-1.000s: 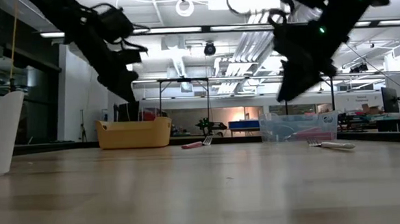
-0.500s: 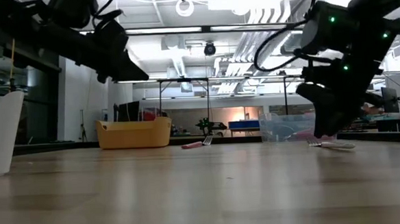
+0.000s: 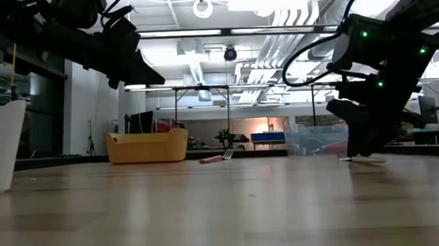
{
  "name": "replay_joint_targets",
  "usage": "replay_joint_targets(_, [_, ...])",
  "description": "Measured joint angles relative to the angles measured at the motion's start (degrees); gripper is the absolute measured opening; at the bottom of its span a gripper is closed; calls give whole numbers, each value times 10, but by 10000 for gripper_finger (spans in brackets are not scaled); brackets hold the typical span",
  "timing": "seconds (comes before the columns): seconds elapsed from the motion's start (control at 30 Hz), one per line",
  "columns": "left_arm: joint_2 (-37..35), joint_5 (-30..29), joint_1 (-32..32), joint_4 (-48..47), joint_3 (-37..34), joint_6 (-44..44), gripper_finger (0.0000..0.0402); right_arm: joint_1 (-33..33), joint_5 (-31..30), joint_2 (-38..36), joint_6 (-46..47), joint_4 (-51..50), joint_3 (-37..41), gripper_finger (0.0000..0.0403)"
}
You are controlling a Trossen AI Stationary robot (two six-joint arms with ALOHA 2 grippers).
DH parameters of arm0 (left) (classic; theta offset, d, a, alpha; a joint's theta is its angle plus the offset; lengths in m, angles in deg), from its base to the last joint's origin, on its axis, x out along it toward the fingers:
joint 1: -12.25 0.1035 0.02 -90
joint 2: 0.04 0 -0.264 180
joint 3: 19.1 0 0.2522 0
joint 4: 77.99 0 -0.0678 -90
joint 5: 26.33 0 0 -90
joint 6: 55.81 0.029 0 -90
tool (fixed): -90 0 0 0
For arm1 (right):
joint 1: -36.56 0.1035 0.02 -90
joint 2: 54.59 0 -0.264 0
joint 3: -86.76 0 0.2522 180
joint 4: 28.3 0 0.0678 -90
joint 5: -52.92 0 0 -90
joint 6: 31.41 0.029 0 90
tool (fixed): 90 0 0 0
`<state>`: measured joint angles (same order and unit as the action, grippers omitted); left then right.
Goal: Sort silverware by color (type)
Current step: Put the white fork into the white bin
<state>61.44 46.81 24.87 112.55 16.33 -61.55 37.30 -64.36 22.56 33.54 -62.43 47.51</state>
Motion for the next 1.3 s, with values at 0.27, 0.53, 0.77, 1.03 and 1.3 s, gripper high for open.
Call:
replay_joint_targets(0.27, [0, 0, 0, 0, 0, 0, 3, 0, 24, 2, -24, -49, -32, 138])
replay_joint_targets(0.53, [0, 0, 0, 0, 0, -1, 3, 0, 41, 2, -24, -55, -51, 138])
replay_joint_targets(0.77, [0, 0, 0, 0, 0, -1, 3, 0, 53, 2, -20, -53, -48, 138])
replay_joint_targets(1.03, [0, 0, 0, 0, 0, -2, 3, 0, 70, 2, -4, -47, -27, 138])
replay_joint_targets(1.3, [0, 0, 0, 0, 0, -8, 3, 1, 76, 0, -8, -34, -15, 102])
